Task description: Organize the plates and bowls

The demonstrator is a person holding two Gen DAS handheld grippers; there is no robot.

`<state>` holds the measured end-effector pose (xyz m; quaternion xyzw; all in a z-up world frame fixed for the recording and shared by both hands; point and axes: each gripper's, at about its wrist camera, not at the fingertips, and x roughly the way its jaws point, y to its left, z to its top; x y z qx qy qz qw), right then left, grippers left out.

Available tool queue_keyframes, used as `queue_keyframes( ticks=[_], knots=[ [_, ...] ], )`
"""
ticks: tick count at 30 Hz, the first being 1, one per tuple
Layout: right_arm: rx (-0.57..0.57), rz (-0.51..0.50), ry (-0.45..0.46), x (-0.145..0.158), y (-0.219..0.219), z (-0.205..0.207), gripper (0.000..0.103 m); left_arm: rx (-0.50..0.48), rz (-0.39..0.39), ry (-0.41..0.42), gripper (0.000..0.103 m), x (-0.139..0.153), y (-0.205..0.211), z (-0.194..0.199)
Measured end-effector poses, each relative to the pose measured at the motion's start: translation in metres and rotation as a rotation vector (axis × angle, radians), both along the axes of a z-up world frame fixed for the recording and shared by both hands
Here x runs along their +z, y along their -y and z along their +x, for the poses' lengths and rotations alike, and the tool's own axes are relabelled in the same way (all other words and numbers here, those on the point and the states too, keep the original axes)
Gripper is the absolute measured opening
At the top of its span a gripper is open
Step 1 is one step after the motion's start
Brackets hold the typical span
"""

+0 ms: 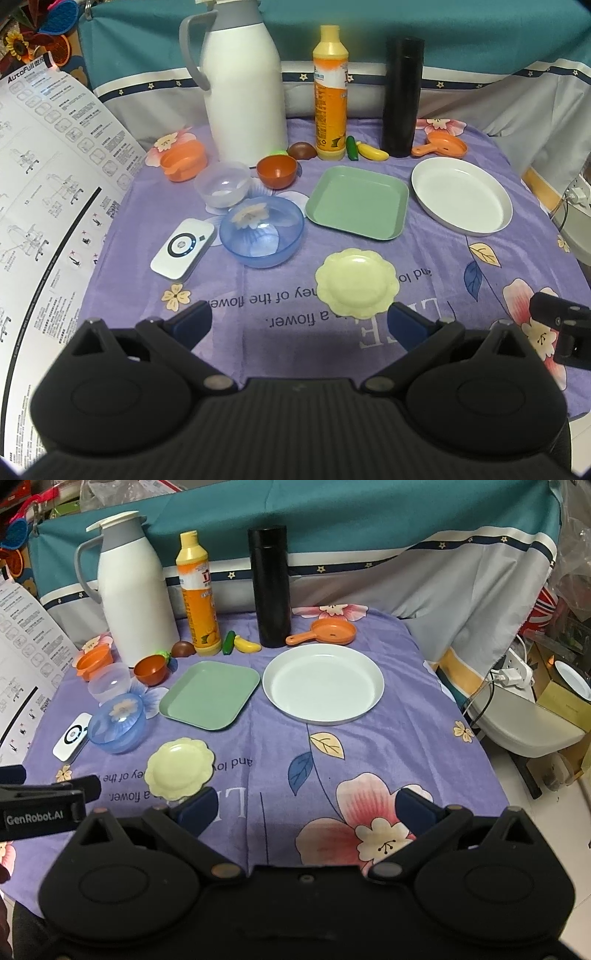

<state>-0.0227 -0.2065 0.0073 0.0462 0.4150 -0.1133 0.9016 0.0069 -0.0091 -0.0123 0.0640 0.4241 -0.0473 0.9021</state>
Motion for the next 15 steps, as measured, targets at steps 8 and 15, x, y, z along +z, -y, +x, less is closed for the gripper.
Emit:
queue_keyframes(
  ticks=[8, 15],
  knots=[
    [-0.003, 0.007, -0.003, -0.0018, 0.0032, 0.0016, 0.103, -0.003, 0.001, -0.003, 0.103, -0.0005, 0.0014, 0.0002],
    [-0.006, 0.010, -0.006, -0.0038, 0.0039, 0.0026, 0.103, -0.003, 0.002, -0.003, 0.103, -0.0007, 0.0016, 0.0000]
  ],
)
